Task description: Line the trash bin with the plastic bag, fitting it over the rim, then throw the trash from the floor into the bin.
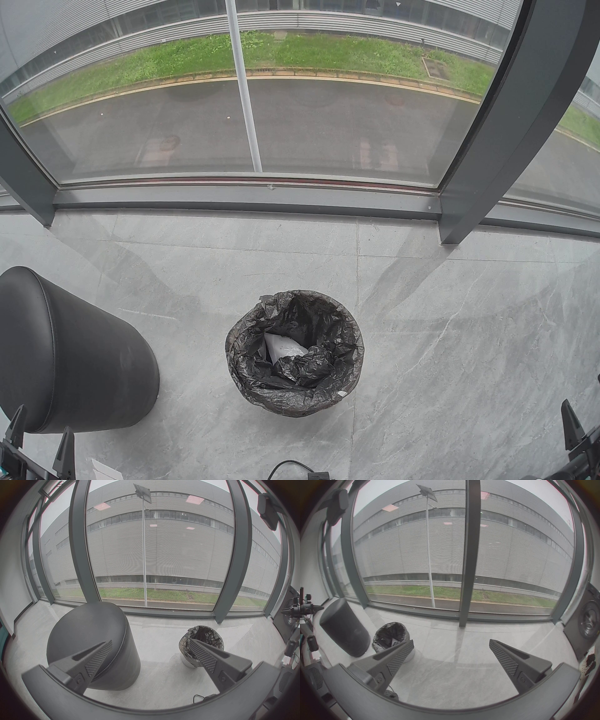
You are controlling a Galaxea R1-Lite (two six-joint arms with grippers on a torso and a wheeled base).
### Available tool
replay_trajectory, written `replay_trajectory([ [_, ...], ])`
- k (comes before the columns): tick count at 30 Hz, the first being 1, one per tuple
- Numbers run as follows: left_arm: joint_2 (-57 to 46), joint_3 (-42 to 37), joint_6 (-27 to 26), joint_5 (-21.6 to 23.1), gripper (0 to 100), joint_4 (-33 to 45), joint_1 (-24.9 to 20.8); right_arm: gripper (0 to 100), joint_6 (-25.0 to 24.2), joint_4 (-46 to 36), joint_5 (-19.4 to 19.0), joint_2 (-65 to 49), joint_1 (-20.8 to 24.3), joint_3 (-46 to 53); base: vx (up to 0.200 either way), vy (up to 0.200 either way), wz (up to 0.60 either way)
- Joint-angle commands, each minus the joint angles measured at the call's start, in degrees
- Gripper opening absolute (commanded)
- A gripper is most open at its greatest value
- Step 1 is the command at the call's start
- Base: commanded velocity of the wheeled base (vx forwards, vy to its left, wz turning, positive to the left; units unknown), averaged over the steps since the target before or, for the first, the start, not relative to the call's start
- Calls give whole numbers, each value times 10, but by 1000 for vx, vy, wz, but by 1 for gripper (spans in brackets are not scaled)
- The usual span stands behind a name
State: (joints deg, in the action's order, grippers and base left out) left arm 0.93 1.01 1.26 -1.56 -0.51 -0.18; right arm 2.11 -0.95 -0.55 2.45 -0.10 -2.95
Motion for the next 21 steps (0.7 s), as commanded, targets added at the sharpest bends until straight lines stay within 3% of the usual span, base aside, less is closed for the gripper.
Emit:
replay_trajectory([
  [1,-8,-10,0,0,100,0,0,100,-2,10,-13,-23,-3,30,0,0,0],
  [4,-8,-10,0,0,100,0,0,100,-19,11,-11,-23,-2,30,0,0,0],
  [21,-8,-10,0,0,100,0,0,100,-20,11,-10,-23,-1,30,0,0,0],
])
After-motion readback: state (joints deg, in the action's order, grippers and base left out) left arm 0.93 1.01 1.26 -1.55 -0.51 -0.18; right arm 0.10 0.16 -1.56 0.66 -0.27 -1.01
